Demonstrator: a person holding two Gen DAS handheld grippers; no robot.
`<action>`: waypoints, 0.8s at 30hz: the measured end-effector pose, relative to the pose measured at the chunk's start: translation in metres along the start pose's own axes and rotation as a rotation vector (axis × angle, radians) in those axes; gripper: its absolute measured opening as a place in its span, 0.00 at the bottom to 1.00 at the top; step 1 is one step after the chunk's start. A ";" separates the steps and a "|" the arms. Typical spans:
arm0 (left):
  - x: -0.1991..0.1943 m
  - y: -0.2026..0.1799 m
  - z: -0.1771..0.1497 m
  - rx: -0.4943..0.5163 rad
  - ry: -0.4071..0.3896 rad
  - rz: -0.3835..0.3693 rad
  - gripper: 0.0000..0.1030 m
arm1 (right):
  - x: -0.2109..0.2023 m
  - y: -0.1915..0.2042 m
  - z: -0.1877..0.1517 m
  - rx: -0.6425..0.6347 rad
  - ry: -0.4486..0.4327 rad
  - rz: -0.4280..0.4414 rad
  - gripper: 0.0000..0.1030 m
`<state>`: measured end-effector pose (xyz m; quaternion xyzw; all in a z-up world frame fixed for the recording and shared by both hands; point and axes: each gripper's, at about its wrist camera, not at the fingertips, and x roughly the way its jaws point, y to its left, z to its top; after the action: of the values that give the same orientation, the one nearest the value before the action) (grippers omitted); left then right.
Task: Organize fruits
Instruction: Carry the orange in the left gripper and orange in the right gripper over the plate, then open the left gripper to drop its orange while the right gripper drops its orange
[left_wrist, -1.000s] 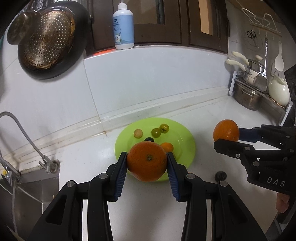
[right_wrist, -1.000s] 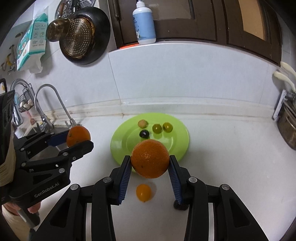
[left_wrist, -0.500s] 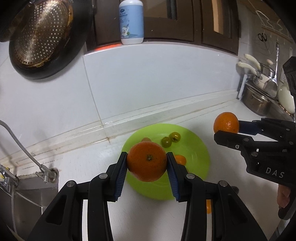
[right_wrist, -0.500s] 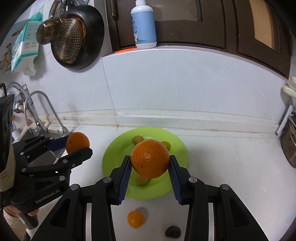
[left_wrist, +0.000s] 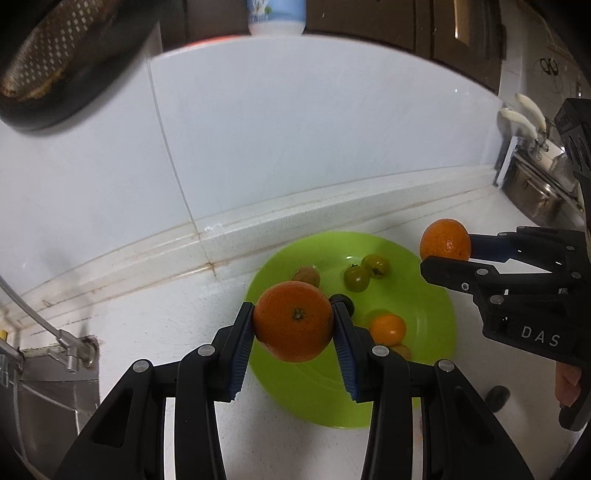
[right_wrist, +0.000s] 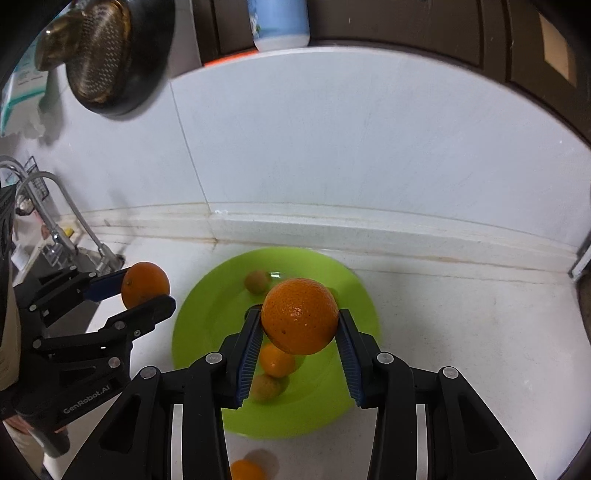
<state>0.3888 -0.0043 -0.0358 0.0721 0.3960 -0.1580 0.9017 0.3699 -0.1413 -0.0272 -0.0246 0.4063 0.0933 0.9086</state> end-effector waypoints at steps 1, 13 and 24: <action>0.005 0.000 0.000 0.000 0.010 -0.002 0.40 | 0.004 0.000 0.001 -0.001 0.006 -0.001 0.40; 0.052 -0.006 -0.004 0.015 0.102 -0.026 0.40 | 0.060 -0.015 -0.001 0.035 0.134 0.034 0.40; 0.059 -0.010 -0.008 0.020 0.125 -0.027 0.43 | 0.074 -0.015 -0.003 0.029 0.176 0.046 0.40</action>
<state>0.4177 -0.0249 -0.0843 0.0854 0.4508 -0.1694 0.8722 0.4189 -0.1448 -0.0843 -0.0100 0.4863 0.1058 0.8673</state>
